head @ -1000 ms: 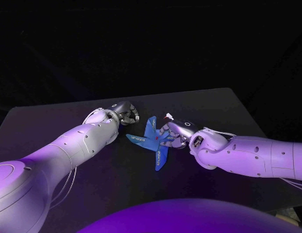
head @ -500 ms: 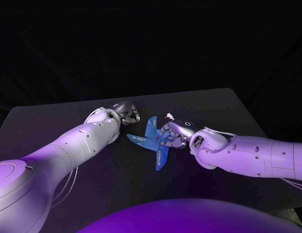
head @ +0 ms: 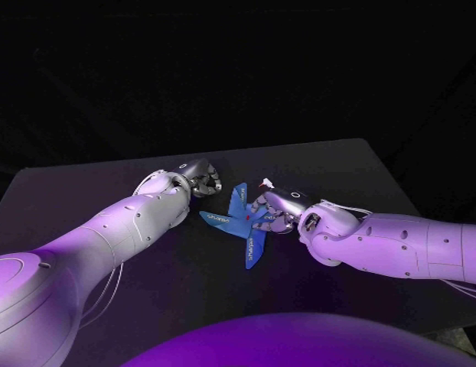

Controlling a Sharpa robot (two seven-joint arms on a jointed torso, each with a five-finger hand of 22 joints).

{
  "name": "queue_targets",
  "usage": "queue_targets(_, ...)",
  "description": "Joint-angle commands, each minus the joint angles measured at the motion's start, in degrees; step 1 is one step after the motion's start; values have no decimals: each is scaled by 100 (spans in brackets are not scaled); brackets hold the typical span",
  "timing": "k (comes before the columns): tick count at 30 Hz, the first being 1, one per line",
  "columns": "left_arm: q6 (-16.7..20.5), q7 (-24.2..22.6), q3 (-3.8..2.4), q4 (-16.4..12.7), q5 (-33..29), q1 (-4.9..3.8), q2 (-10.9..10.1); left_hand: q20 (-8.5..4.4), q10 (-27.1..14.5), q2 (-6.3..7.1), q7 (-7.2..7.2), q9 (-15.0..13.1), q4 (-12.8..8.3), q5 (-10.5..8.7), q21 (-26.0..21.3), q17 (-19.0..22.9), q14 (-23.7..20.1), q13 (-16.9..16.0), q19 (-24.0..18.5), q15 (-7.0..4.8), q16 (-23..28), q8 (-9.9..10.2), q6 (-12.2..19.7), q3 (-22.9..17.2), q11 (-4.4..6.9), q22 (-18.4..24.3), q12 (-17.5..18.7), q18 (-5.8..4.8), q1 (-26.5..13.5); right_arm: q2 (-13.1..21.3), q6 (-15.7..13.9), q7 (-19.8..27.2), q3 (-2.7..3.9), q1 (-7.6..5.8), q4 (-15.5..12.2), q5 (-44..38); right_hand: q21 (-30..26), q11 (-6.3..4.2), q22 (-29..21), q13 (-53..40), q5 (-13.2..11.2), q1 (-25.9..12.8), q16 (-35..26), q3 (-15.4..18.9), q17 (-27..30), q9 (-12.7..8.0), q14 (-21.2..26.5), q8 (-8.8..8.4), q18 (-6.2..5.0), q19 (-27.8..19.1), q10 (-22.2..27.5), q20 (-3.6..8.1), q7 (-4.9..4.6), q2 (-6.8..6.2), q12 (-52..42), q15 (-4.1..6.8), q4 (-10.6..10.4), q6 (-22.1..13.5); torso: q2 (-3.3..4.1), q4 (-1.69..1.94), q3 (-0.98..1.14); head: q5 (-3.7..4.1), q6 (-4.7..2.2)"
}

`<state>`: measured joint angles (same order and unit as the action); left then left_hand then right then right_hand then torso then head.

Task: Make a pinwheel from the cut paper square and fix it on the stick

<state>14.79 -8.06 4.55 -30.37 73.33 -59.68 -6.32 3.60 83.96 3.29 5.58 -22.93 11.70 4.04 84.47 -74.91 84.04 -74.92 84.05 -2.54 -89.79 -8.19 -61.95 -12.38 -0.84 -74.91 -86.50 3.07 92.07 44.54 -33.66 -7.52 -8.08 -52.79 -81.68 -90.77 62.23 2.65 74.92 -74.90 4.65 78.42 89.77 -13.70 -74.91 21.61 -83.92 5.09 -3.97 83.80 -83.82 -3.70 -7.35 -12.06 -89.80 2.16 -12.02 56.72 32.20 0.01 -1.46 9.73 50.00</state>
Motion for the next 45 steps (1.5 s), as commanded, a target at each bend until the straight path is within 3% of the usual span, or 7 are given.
queue_targets(1, 196, -263, 17, -65, 29, 21, -26, 38, 153, 24, -40, 30, -56, 77, 26, -1509, 596, -821, 105, 23, -21, 21, -104, -171, -13, -646, -6, -88, -140, 3, 135, -50, -9, 9, 6, -66, 19, 19, 876, -1510, 27, 5, 23, -34, -1509, -6, -608, 20, -73, 27, -618, -21, -5, 54, -20, -12, 15, 46, -4, 8, 0, -2, 0)
queue_targets(5, 388, -430, 30, -152, 24, 21, -80, 31, 187, 155, -55, -30, -247, 373, 26, -1509, 596, -864, 114, 10, -21, -25, -215, -568, 0, -665, -22, -90, -374, 6, 144, -51, -9, 9, 13, -65, 26, 18, 878, -1510, 28, 2, 23, -35, -1509, -6, -608, 22, -72, 28, -618, -20, -4, 53, -20, -11, 14, 49, 0, 6, -5, -1, 0)
queue_targets(8, 483, -513, 35, -233, -16, 21, -124, 24, 188, 223, -57, -82, -355, 444, 23, -1509, 596, -865, 116, 8, -21, -40, -217, -785, 7, -673, -18, -90, -540, 9, 147, -50, -9, 9, 15, -65, 30, 17, 879, -1510, 31, -2, 23, -35, -1509, -6, -608, 24, -71, 30, -618, -20, -2, 53, -20, -11, 12, 53, 1, 7, -5, -4, 0)
queue_targets(21, 558, -527, -14, -868, -219, 14, -474, 22, 167, 295, -49, -133, -466, 488, 22, -1509, 596, -833, 122, 5, -21, -21, -154, -1018, 12, -688, 5, -92, -773, 28, 146, -40, -9, 9, 18, -64, 34, 14, 880, -1510, 41, -8, 23, -37, -1509, -8, -608, 27, -71, 31, -618, -19, 0, 52, -20, -11, 10, 60, -5, 15, -6, 18, 0)
queue_targets(30, 342, -277, -135, -2016, -300, -100, -1059, 19, 154, 322, -49, -151, -501, 442, 23, -1509, 596, -812, 127, 1, -21, -15, -135, -1086, 19, -696, 17, -93, -870, 64, 141, -33, -9, 11, 28, -64, 21, 13, 877, -1510, 48, -11, 23, -39, -1509, -9, -608, 29, -73, 29, -618, -19, 2, 51, -20, -10, 9, 62, -8, 12, 1, 33, 0)
queue_targets(38, 226, -131, -195, -3044, -136, -127, -1449, 15, 152, 336, -50, -160, -525, 406, 26, -1509, 596, -808, 131, -4, -21, -12, -127, -1121, 24, -703, 20, -94, -912, 83, 147, -25, -9, 16, 32, -64, 21, 13, 877, -1510, 48, -11, 23, -39, -1509, -9, -608, 29, -73, 29, -618, -19, 2, 51, -20, -10, 9, 62, 4, 2, -4, 76, 0)
queue_targets(45, 16, -8, -200, -3506, 90, -126, -1558, 13, 151, 343, -53, -167, -541, 377, 26, -1509, 596, -806, 132, -6, -21, -12, -128, -1143, 26, -705, 22, -94, -940, 80, 165, -25, -9, 18, 37, -62, 27, 10, 878, -1510, 64, -12, 23, -45, -1509, -13, -608, 30, -72, 31, -618, -18, 4, 51, -20, -9, 9, 65, -2, 2, 4, 79, 0)
